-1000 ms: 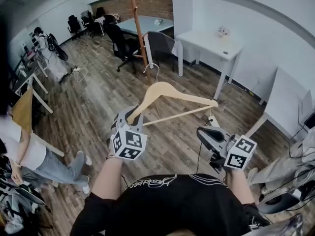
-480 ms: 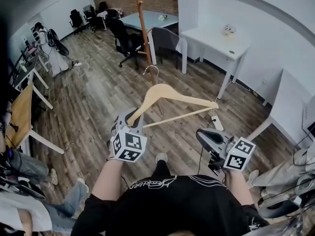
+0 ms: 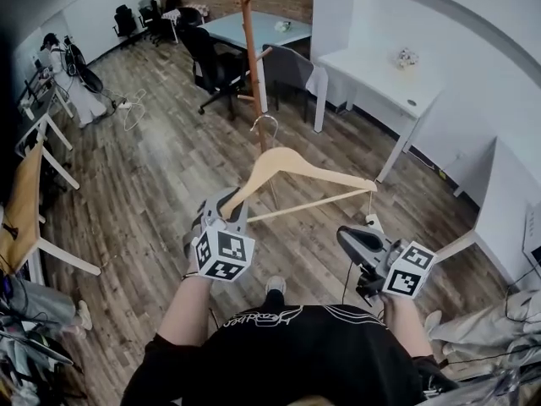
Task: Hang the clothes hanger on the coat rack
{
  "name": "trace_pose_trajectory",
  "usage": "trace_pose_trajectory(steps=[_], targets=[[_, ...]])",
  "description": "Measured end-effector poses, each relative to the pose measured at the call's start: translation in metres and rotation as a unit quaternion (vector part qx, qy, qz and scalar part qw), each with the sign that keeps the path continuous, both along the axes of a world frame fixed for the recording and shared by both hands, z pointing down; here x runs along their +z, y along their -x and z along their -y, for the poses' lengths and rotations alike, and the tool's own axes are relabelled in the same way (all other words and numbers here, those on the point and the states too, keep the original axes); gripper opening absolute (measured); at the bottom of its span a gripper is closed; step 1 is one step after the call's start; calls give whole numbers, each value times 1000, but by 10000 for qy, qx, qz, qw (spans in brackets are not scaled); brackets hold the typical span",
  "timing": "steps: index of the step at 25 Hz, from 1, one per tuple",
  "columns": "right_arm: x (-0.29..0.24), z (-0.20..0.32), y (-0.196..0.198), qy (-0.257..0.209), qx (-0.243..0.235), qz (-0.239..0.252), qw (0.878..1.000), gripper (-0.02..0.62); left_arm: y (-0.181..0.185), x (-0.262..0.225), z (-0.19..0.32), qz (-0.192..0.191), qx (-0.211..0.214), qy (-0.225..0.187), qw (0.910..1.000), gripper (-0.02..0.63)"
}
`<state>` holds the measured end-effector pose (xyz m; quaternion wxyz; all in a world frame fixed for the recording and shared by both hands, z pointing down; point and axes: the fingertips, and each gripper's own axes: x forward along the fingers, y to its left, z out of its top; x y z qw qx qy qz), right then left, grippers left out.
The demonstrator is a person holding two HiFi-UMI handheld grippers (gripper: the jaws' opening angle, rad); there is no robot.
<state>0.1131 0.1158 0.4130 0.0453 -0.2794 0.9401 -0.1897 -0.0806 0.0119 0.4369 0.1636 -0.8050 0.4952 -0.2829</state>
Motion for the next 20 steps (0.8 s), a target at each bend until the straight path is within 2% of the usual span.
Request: trace_pose_trajectory(steps=[7, 11, 16, 20], targets=[[6, 128, 37, 221, -51, -58, 9997, 43, 35, 4, 123, 67, -41, 97, 9999, 58], [2, 192, 58, 184, -63, -164, 9997, 43, 53, -5, 188, 150, -16, 43, 9999, 58], [-13, 239, 67, 16, -2, -160, 9999, 43, 62, -27, 240, 233, 48, -165, 9996, 58], [-16, 254, 64, -58, 26, -221, 9997, 43, 62, -37, 260, 120, 59, -239, 9996, 58]])
